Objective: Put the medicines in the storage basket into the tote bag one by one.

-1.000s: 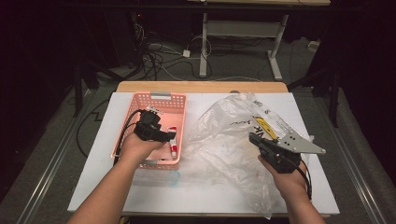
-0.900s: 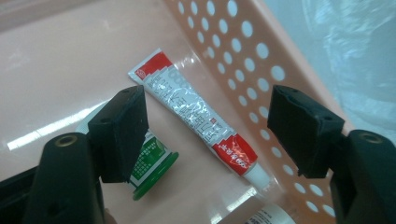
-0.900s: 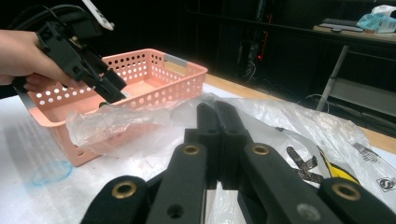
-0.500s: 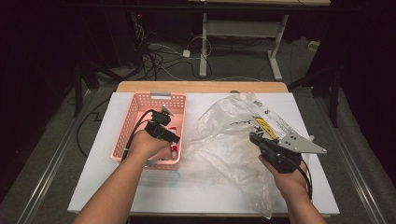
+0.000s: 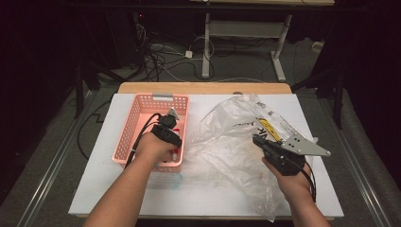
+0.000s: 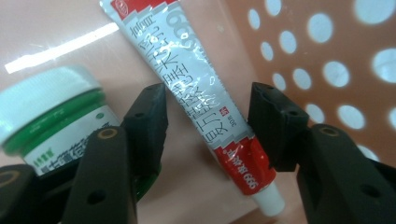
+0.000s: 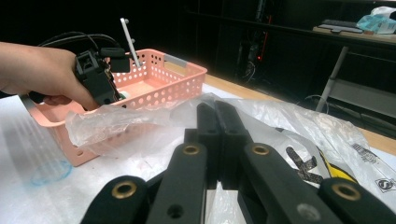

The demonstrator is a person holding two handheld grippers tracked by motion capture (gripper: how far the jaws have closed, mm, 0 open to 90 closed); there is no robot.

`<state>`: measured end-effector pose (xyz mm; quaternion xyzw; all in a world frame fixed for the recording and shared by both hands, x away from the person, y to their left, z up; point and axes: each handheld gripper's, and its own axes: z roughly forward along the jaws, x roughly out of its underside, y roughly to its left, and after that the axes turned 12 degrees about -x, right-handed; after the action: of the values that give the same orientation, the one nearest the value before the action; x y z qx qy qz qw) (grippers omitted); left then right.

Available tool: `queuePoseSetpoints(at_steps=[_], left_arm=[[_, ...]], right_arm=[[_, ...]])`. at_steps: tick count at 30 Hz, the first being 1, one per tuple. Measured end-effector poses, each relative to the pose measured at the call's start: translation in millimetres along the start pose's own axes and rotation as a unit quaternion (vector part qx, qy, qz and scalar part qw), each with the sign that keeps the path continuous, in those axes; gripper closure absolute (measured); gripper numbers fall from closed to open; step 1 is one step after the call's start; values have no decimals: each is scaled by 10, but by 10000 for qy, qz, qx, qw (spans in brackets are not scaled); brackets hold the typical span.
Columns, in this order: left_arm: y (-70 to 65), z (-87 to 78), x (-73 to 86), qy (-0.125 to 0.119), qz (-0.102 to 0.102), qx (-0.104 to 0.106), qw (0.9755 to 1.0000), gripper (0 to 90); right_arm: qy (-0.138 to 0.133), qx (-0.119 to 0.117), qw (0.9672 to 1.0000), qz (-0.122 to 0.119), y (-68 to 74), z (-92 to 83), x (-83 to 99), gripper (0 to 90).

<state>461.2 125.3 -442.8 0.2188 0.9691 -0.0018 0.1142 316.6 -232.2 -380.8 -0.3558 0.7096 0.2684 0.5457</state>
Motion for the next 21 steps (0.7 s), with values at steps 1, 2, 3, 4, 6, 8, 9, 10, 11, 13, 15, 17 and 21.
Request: queuePoseSetpoints(at_steps=[1, 2, 3, 4, 6, 8, 9, 10, 11, 13, 15, 17, 21], left_arm=[[-15, 0, -6, 0, 40, -42, 10000, 484], [-25, -1, -9, 7, 75, -76, 9999, 498], [-39, 0, -12, 6, 116, -105, 9999, 517], [-49, -2, -15, 12, 125, -109, 9999, 534], [-60, -1, -16, 20, 156, -147, 9998, 554], [-75, 1, -15, 11, 202, -178, 9996, 569], [-82, 0, -15, 8, 227, -198, 9995, 583], [-86, 1, -16, 11, 228, -213, 9995, 585], [-85, 2, -15, 10, 229, -213, 9995, 586], [-87, 3, -12, 0, 240, -240, 9994, 588], [-93, 4, -9, -16, 254, -304, 9992, 595], [-84, 5, -4, -39, 262, -372, 9990, 610], [-31, 1, 9, -84, 182, -451, 9988, 647]], right_arm=[[1, 2, 10000, -6, 0, 0, 0, 900], [3, 3, 10000, -5, 1, 0, 0, 900], [3, 3, 10000, -3, 1, -1, 0, 900], [1, 0, 10000, -3, 3, -1, -1, 900], [6, -4, 10000, -24, 2, 2, -1, 900], [15, -11, 10000, -27, 8, 6, 0, 900], [12, -19, 10000, -45, 11, 10, 1, 900], [20, -19, 10000, -33, 15, 11, 1, 900], [19, -16, 10000, -29, 18, 12, 0, 900], [15, -15, 10000, -20, 22, 10, -2, 900], [14, -8, 10000, -29, 24, 7, -5, 900], [15, -8, 10000, -22, 26, 5, -6, 900], [10, -4, 10000, -36, 23, 2, -7, 900]])
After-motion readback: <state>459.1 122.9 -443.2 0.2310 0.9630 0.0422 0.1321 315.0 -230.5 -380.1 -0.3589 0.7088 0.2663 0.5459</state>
